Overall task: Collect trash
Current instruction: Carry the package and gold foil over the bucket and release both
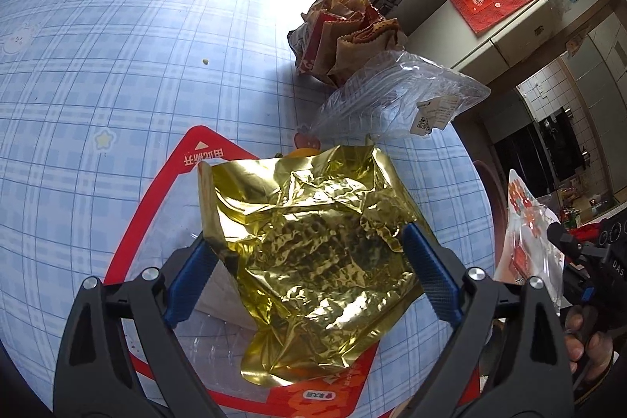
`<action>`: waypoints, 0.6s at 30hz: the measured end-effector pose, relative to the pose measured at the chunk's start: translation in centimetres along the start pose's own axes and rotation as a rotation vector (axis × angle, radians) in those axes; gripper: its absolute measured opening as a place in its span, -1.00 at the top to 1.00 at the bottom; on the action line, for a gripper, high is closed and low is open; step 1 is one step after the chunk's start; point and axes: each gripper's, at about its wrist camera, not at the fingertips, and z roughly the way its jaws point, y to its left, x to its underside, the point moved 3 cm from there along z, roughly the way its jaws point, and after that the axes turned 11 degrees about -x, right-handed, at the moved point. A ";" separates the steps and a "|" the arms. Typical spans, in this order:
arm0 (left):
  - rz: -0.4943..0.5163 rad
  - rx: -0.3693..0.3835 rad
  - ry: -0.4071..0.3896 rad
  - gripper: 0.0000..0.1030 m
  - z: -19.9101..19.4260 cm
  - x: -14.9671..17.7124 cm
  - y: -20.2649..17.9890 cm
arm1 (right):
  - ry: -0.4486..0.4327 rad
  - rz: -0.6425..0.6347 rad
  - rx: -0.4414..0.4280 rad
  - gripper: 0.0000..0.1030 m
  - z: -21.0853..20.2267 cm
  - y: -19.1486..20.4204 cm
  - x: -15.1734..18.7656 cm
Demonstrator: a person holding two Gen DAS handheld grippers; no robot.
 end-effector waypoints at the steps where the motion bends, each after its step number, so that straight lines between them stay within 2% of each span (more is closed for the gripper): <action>1: 0.002 -0.002 0.009 -0.27 0.0 0.0 -0.1 | -0.002 -0.001 0.000 0.36 -0.1 0.1 0.0; 3: -0.022 0.017 0.007 -0.15 -0.4 -0.1 0.2 | -0.006 -0.002 -0.001 0.36 -0.3 0.2 0.0; 5: -0.018 0.019 0.000 0.39 -1.1 -0.1 0.4 | -0.011 -0.001 -0.003 0.36 -0.5 0.2 -0.1; 6: -0.017 0.019 0.002 0.47 -1.4 0.0 0.5 | -0.013 -0.001 -0.005 0.36 -0.6 0.2 -0.1; 11: 0.008 0.067 -0.052 0.58 -4.5 0.2 0.6 | -0.022 -0.003 -0.015 0.36 -1.0 0.2 -0.2; 18: 0.042 0.111 -0.155 0.58 -9.5 0.4 0.1 | -0.039 -0.025 -0.033 0.36 -1.8 0.8 -0.6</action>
